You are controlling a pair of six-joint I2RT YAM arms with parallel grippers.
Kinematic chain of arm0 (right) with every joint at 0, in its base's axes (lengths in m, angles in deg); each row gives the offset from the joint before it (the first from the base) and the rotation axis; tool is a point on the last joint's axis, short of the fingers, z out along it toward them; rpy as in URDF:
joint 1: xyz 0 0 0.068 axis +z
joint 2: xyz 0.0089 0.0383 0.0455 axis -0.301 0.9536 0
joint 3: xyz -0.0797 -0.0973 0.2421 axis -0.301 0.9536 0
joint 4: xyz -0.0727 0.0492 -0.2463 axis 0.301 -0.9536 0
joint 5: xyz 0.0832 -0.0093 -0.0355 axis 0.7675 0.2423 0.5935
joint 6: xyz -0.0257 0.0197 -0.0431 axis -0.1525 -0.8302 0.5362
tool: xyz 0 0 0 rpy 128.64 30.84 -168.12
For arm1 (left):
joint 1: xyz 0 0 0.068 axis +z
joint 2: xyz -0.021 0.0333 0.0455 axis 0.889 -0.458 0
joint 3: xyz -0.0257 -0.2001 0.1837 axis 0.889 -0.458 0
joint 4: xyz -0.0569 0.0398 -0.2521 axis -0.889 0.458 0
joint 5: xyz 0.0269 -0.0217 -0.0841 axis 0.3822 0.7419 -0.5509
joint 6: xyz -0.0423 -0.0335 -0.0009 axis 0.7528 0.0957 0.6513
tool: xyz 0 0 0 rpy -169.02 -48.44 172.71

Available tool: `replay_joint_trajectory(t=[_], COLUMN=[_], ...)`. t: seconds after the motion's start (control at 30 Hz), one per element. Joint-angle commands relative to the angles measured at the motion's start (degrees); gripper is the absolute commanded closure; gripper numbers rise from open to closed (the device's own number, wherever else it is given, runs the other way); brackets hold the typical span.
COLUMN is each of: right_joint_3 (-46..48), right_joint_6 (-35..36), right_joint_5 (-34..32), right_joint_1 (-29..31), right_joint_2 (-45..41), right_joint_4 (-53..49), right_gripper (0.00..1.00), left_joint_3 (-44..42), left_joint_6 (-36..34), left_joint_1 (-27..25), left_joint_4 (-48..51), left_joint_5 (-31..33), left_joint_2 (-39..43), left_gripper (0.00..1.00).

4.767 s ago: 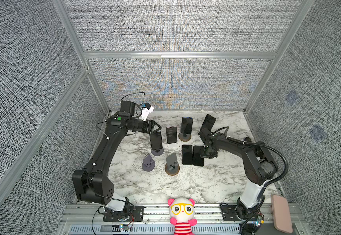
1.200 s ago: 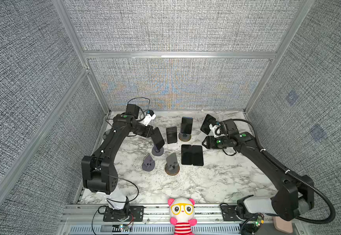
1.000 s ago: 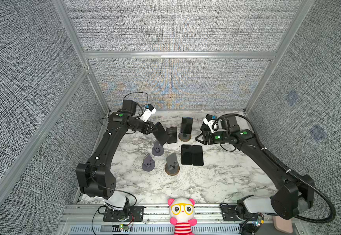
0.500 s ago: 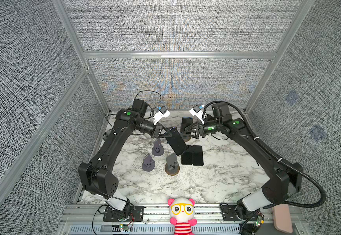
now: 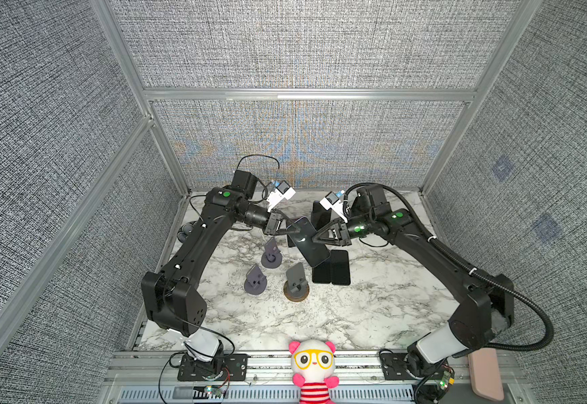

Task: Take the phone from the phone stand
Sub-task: 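Grasp the blue-edged phone with the right gripper while the left gripper holds it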

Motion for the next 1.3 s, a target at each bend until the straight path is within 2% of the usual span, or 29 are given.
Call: replay_joint_trajectory(t=[0.0,0.03,0.1,0.23,0.27,0.33,0.47,0.67,0.93,1.03,1.27], right_joint_3=[0.53,0.63,0.71,1.61,2.14,3.9,6.82,10.43,12.42,12.59,12.68], right_joint_6=[-1.91,-2.53,-4.08,-8.46,-10.23,-13.87,-17.61,-24.96,-29.66,-29.52,-30.13], right_joint_5=[2.12,1.79,1.48,0.79,0.46,-0.3,-3.49,-3.37,-3.63,-3.88,-4.28], right_joint_1=[0.16,0.18,0.16,-0.59,-1.1,-2.23,-4.11,-4.76,-4.79,-4.78,-4.76], right_joint_2=[-1.09,-1.27,-1.4,-2.44,-3.05,-4.33,-6.47,-6.78,-6.62,-6.42,-5.89], right_joint_4=[2.95,3.43,4.45,8.14,9.74,13.81,18.62,29.08,36.06,35.92,35.94], right_gripper=[0.96,1.0,1.0,1.0,1.0,1.0,1.0,1.0,1.0,1.0,1.0], left_joint_3=[-0.26,-0.79,-2.44,-8.39,-10.88,-16.93,-26.16,-32.39,-36.42,-36.7,-36.96], left_joint_6=[2.04,2.9,5.24,14.26,18.09,26.18,33.92,46.57,55.25,56.4,56.48], left_joint_1=[0.07,0.13,0.08,0.22,0.18,0.23,0.09,-0.89,-2.53,-3.01,-3.31], left_joint_4=[-5.16,-6.36,-9.75,-21.6,-26.39,-38.44,-53.98,-72.19,-85.44,-87.25,-87.65], left_joint_5=[-1.67,-1.83,-2.06,-2.79,-3.21,-3.18,0.08,0.97,2.16,2.07,2.03], left_joint_2=[-0.23,-0.11,0.68,3.84,5.11,7.97,13.49,13.62,11.45,10.96,10.47], left_gripper=[1.0,1.0,0.96,0.65,0.56,0.45,0.39,0.39,0.45,0.56,0.92])
